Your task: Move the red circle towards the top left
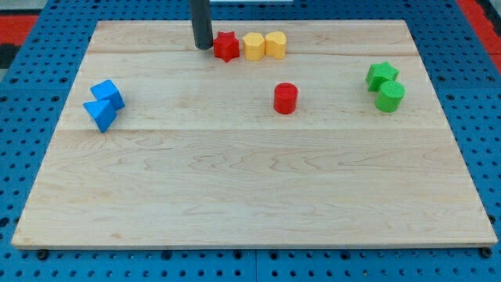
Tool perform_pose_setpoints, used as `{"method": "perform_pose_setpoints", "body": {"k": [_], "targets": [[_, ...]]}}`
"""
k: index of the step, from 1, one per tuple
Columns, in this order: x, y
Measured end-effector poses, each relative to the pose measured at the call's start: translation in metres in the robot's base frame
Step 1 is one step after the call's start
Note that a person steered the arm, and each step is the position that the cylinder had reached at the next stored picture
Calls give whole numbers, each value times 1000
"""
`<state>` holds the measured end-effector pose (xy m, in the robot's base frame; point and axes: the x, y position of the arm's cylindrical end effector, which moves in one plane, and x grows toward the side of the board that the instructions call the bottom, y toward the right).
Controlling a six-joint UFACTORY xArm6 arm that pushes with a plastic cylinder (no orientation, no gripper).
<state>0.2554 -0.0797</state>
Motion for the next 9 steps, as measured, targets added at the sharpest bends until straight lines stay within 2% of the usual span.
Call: {"method": "perform_pose_setpoints", "body": {"k": [2, 6, 7, 8, 9], "targets": [[0, 21], [0, 17], [-3, 3], [-11, -55], [1, -90]]}}
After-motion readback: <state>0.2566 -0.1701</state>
